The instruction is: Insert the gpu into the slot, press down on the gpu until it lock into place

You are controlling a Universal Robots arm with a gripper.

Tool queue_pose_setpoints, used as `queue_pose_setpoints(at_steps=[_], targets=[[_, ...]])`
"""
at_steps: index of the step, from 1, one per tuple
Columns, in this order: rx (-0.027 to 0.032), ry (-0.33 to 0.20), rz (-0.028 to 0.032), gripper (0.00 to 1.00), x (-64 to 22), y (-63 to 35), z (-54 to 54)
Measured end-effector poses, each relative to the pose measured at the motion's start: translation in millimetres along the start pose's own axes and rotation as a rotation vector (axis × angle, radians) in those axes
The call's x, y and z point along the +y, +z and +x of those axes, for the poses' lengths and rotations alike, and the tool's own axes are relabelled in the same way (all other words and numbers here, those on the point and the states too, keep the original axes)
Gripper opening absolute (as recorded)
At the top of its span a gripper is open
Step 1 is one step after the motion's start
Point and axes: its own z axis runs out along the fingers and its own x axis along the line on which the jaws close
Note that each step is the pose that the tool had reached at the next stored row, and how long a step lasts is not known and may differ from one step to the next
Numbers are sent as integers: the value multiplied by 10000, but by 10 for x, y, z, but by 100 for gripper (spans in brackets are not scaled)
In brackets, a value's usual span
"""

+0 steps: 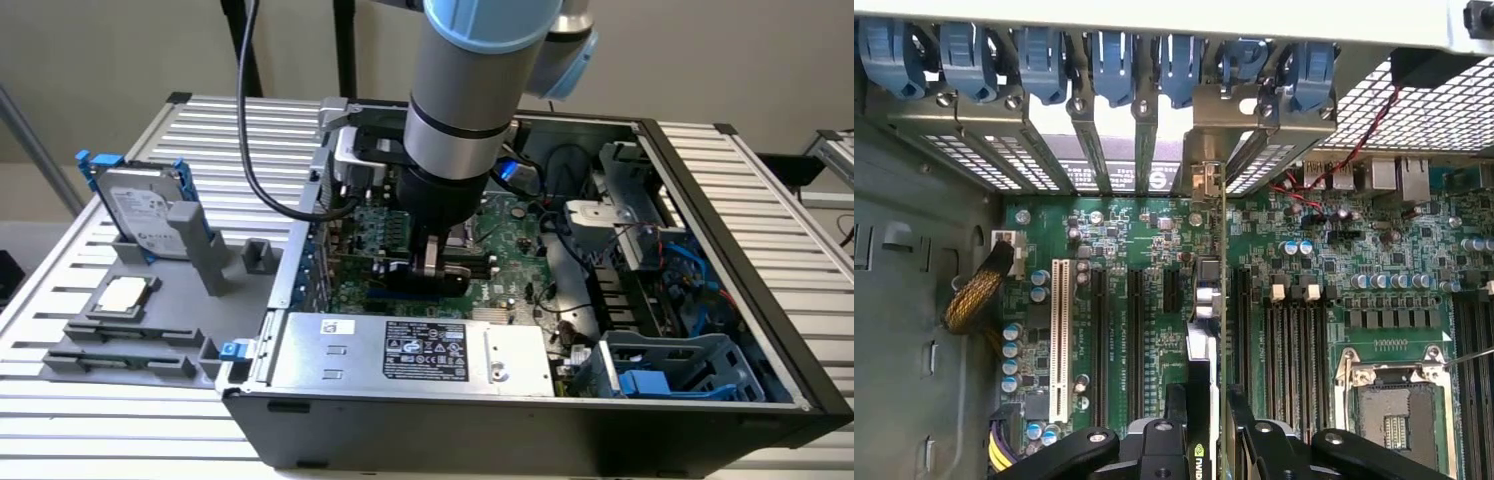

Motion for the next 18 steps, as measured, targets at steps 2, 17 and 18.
queue_pose_setpoints(at_steps=[2,17,18], targets=[[24,2,1,26,0,5,0],[65,4,1,26,-1,21,-14],[68,5,-1,26,-1,21,-15]])
